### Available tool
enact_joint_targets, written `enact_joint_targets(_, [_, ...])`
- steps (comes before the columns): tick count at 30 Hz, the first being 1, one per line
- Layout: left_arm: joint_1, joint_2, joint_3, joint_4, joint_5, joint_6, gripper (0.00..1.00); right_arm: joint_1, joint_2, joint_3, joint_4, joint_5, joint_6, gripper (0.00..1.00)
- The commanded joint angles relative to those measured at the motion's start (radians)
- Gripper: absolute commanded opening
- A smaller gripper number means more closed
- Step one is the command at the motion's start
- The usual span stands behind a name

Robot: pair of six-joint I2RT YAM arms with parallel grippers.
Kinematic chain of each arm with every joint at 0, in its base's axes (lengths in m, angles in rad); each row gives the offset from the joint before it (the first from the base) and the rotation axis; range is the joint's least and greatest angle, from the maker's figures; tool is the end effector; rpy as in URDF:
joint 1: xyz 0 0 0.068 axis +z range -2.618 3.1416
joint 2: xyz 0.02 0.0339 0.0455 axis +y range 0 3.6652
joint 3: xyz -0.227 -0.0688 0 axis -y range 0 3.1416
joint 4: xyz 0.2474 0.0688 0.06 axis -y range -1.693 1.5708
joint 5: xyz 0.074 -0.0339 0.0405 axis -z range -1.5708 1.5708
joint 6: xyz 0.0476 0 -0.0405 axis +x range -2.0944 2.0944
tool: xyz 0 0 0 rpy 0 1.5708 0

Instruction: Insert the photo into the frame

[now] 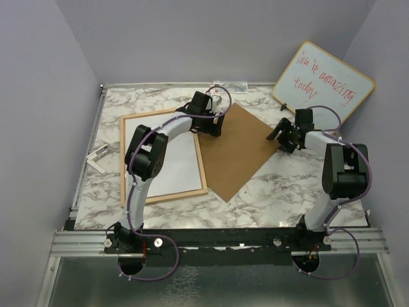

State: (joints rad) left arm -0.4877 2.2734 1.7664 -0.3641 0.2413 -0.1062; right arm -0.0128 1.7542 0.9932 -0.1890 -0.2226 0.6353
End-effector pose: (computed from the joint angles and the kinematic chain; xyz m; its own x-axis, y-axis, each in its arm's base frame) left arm 0.4271 -0.2394 0.1271 -0.7347 0.2732 -0.6210 0.5160 0.8193 -0.2501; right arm 0.3521 0.0060 0.1116 -0.7235 0.5881 -0.3616 0.3894 0.7801 0.4897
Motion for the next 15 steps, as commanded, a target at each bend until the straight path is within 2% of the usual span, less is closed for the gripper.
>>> enact_joint_targets(1, [-0.063, 0.007, -0.154, -0.165, 0.227, -0.057, 0.88, 0.027, 0.115, 0.005, 0.079, -0.027, -0.057, 0.73])
enact_joint_targets(9, [-0.064, -0.119, -0.367, -0.117, 0.228, -0.034, 0.87, 0.027, 0.151, 0.055, 0.067, -0.023, -0.109, 0.74])
enact_joint_targets(15, [-0.073, -0.154, -0.454, -0.108, 0.277, 0.004, 0.87, 0.026, 0.2, 0.107, 0.047, -0.042, -0.175, 0.77])
